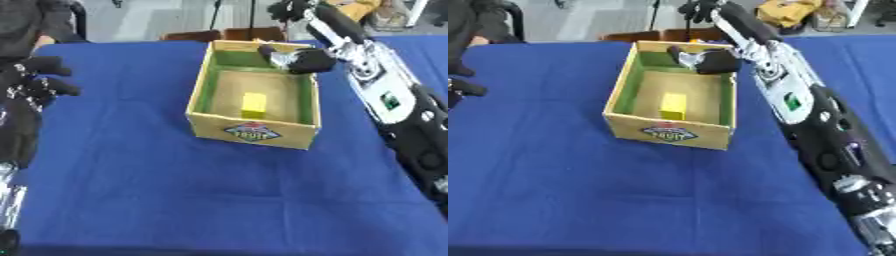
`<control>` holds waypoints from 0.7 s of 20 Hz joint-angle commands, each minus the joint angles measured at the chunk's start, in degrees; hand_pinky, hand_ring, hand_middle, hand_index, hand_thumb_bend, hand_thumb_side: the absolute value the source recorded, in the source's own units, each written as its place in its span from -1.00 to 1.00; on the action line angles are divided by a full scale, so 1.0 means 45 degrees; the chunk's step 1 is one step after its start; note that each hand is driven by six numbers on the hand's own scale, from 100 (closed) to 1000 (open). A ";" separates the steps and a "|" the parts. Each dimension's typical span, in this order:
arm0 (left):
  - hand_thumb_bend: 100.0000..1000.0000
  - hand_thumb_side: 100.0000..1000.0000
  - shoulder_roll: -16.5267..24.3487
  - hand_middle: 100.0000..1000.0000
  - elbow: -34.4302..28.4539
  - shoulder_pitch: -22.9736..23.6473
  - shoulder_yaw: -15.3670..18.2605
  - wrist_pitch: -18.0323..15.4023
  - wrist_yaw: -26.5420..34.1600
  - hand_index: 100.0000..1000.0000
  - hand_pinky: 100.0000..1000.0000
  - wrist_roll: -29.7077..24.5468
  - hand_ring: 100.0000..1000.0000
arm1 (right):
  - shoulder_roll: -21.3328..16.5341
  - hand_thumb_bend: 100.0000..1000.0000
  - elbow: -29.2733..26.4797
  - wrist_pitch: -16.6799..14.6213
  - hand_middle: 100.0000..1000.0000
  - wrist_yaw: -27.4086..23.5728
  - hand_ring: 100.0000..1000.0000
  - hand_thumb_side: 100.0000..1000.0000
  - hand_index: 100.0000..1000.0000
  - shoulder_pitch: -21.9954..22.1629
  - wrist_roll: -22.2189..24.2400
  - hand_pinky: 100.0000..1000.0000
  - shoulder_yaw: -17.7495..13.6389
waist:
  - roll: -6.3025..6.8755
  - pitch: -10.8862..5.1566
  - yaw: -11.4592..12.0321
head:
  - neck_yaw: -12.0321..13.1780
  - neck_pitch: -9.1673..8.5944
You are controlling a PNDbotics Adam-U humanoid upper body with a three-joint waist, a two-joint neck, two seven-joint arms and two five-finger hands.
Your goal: Pick up objects on the table and place them in the box.
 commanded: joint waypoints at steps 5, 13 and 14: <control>0.68 0.70 0.0299 0.12 -0.0247 0.0023 0.0275 -0.0049 -0.0136 0.41 0.31 0.0193 -0.03 | -0.0795 -0.52 -0.3328 0.1195 0.29 -0.3558 0.47 0.12 0.68 0.1382 -0.0589 0.52 -0.0485 | 0.0015 -0.0039 -0.0318 | 0.0301 -0.0240; 0.68 0.71 0.0342 0.12 -0.0173 0.0219 0.0332 -0.0059 -0.0236 0.41 0.31 0.0266 -0.03 | -0.0958 -0.54 -0.5160 0.1949 0.29 -0.5401 0.47 0.15 0.69 0.2845 -0.0390 0.53 -0.0755 | -0.0048 0.0062 -0.0718 | 0.0517 -0.0294; 0.68 0.71 0.0343 0.12 -0.0168 0.0226 0.0331 -0.0062 -0.0241 0.41 0.31 0.0264 -0.03 | -0.0960 -0.54 -0.5234 0.1998 0.29 -0.5451 0.47 0.15 0.69 0.2897 -0.0366 0.53 -0.0774 | -0.0050 0.0064 -0.0733 | 0.0523 -0.0296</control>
